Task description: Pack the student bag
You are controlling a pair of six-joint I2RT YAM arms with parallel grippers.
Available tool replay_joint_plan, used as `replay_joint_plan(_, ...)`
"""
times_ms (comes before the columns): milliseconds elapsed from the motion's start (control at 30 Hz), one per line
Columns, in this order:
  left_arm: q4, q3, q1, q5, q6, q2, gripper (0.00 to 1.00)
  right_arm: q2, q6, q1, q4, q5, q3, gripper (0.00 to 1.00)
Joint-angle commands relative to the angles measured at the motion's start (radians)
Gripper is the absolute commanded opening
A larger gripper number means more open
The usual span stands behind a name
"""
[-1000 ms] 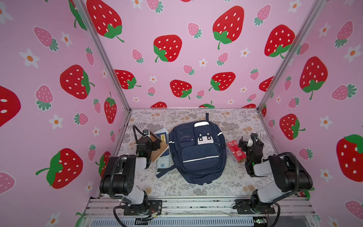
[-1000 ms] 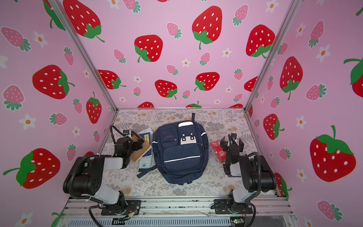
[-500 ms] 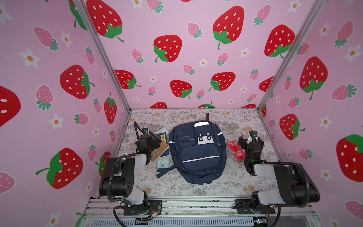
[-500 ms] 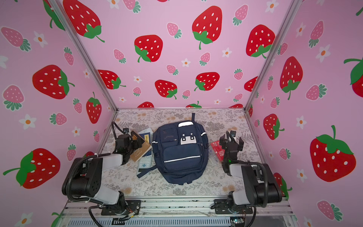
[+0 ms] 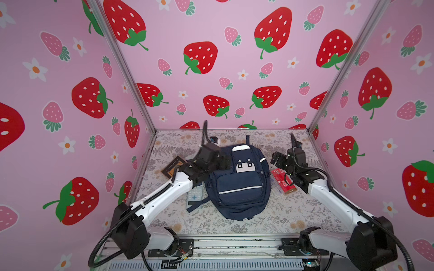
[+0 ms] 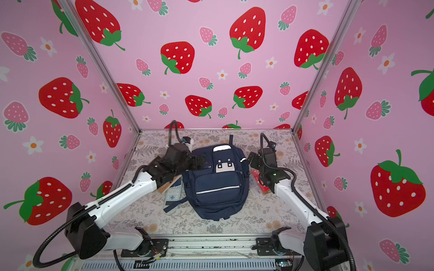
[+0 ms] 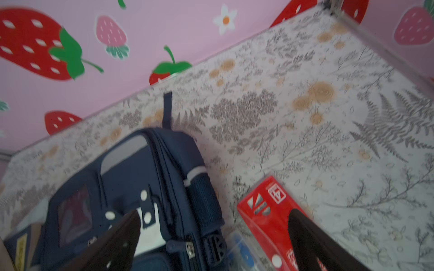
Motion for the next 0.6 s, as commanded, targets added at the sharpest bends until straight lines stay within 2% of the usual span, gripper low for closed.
replay_joint_plan(0, -0.184, 0.010, -0.155, -0.104, 0.047, 0.073, 0.90, -0.051, 0.039, 0.023, -0.149, 0.014, -0.031, 1.00)
replay_joint_plan(100, -0.240, 0.045, -0.280, -0.213, 0.116, 0.157, 0.92, -0.046, 0.027, 0.022, -0.172, -0.060, -0.035, 0.98)
replay_joint_plan(167, -0.267, 0.071, -0.315, -0.230, 0.138, 0.208, 0.94, -0.005, 0.014, 0.022, -0.234, -0.088, -0.013, 0.88)
replay_joint_plan(267, -0.280, 0.107, -0.325, -0.242, 0.157, 0.266, 0.95, 0.029, -0.007, 0.022, -0.276, -0.136, -0.010, 0.81)
replay_joint_plan(567, -0.243, 0.158, -0.331, -0.161, 0.201, 0.352, 0.88, -0.047, 0.014, 0.011, -0.318, -0.136, -0.043, 0.81)
